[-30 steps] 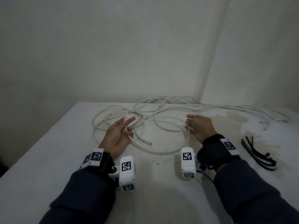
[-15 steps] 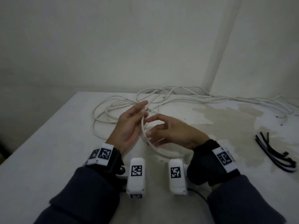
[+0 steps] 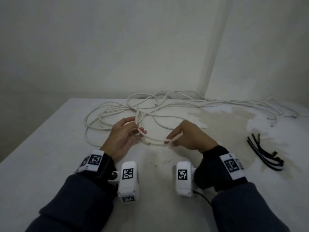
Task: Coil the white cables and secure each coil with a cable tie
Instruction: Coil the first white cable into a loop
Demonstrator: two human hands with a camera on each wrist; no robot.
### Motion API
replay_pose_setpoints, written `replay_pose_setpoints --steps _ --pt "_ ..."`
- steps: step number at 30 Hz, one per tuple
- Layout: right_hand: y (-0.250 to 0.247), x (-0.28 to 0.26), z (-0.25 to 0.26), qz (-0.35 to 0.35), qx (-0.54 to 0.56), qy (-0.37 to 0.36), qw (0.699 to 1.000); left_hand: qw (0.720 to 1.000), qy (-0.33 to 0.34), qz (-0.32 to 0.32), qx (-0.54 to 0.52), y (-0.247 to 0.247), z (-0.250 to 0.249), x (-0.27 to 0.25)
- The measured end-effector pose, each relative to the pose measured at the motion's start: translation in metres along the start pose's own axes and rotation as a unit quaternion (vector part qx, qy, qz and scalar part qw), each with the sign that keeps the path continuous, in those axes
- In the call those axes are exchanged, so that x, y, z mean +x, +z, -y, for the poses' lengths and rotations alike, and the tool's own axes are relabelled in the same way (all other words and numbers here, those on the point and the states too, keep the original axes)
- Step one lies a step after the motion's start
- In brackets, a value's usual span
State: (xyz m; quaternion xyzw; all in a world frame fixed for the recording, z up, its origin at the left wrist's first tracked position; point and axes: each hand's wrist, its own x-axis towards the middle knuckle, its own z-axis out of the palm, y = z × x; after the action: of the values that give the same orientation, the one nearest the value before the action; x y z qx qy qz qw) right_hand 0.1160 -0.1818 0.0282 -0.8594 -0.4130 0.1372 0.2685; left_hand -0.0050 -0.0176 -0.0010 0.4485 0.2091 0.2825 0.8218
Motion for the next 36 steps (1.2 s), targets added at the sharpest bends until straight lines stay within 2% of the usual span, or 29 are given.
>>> replay_pose_setpoints --steps 2,4,6,7,10,11,14,18,20,23,27,28,29,32,36 --pt "-0.006 -0.004 -0.011 -0.120 0.038 0.065 0.990 0.999 -0.010 0.033 0.018 0.002 0.001 -0.004" --pt "-0.007 -0.007 -0.019 -0.174 0.146 0.140 0.964 0.996 -0.025 0.077 0.032 0.005 0.003 -0.009" --pt "-0.002 -0.010 -0.015 -0.127 0.314 0.190 0.922 0.992 -0.042 0.103 0.058 0.005 0.004 -0.012" --pt "0.001 -0.011 -0.011 -0.099 0.396 0.189 0.893 0.990 -0.045 0.107 0.080 0.004 0.006 -0.013" --pt "0.006 -0.014 0.004 -0.086 0.556 0.128 0.816 0.981 -0.038 0.095 0.162 0.001 0.009 -0.013" --pt "0.007 -0.014 0.006 -0.093 0.568 0.106 0.811 0.982 -0.034 0.086 0.165 0.001 0.009 -0.013" --pt "0.014 -0.013 0.012 -0.094 0.554 0.086 0.823 0.994 -0.019 0.053 0.096 0.006 0.007 -0.010" --pt "0.024 -0.009 0.014 -0.150 0.627 0.122 0.755 0.995 -0.015 0.065 0.073 0.015 0.007 -0.012" --pt "0.026 -0.008 0.014 -0.169 0.642 0.121 0.738 0.995 0.003 0.061 0.083 0.017 0.008 -0.013" --pt "0.027 -0.007 0.014 -0.183 0.659 0.104 0.722 0.998 0.031 0.024 0.044 0.015 0.008 -0.010" --pt "0.030 -0.002 0.008 -0.194 0.723 0.131 0.650 0.996 0.060 -0.003 0.067 0.011 0.007 -0.007" --pt "0.030 -0.002 0.007 -0.184 0.722 0.136 0.653 0.996 0.058 -0.003 0.071 0.010 0.007 -0.007" --pt "0.030 -0.002 0.008 -0.172 0.704 0.135 0.676 0.996 0.054 -0.001 0.076 0.010 0.008 -0.007" --pt "0.027 -0.005 0.013 -0.155 0.605 0.079 0.777 0.990 0.054 0.028 0.130 0.011 0.011 -0.008" --pt "0.025 -0.009 0.018 -0.155 0.469 -0.015 0.869 0.962 0.077 0.067 0.252 0.011 0.009 -0.011"
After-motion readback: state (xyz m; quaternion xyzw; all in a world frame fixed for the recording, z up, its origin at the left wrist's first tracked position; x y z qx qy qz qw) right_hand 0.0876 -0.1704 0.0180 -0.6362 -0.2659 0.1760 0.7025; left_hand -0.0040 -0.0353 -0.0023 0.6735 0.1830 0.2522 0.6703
